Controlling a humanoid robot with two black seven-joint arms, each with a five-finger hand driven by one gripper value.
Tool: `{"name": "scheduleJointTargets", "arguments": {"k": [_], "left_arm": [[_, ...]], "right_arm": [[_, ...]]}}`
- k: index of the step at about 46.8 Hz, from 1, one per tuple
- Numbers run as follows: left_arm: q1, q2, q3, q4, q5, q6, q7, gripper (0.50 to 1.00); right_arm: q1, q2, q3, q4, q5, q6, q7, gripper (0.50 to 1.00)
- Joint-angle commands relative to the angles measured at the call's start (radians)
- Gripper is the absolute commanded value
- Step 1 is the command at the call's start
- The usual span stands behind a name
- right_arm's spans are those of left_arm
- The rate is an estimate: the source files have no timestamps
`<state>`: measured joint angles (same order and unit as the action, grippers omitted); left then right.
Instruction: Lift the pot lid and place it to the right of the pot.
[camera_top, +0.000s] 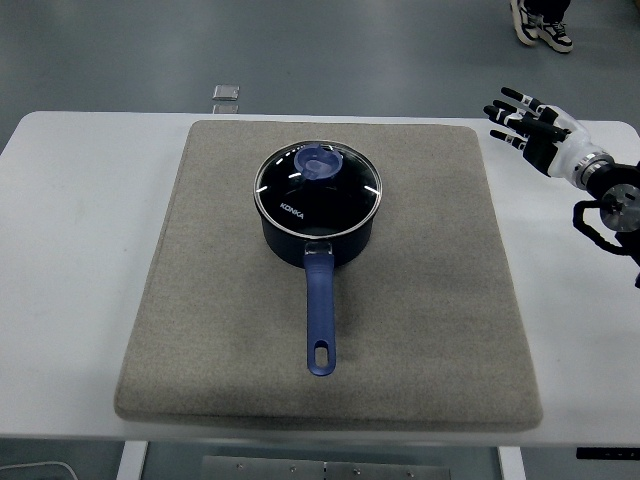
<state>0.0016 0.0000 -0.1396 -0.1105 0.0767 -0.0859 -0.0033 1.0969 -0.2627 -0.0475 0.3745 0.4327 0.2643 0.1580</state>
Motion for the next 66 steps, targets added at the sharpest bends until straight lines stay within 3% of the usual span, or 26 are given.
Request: {"name": "scheduleJointTargets", "arguments": {"k": [1, 11, 66], "left_arm": [[0.0, 0.0, -0.002, 0.0, 0.0, 0.0, 0.0, 1.0], [0.005, 0.0, 0.006, 0.0, 0.002, 0.032, -0.043, 1.0], [0.003, 0.0, 0.006, -0.002, 0.002, 0.037, -0.037, 1.0]], "right_arm": [[0.0, 0.0, 0.0, 0.0, 0.0, 0.0, 0.0, 0.901], [0.001, 0.0, 0.0, 0.0, 0.0, 0.0, 0.0, 0.901], [0.003, 0.0, 0.0, 0.0, -0.002, 0.0, 0.0, 0.901]]}}
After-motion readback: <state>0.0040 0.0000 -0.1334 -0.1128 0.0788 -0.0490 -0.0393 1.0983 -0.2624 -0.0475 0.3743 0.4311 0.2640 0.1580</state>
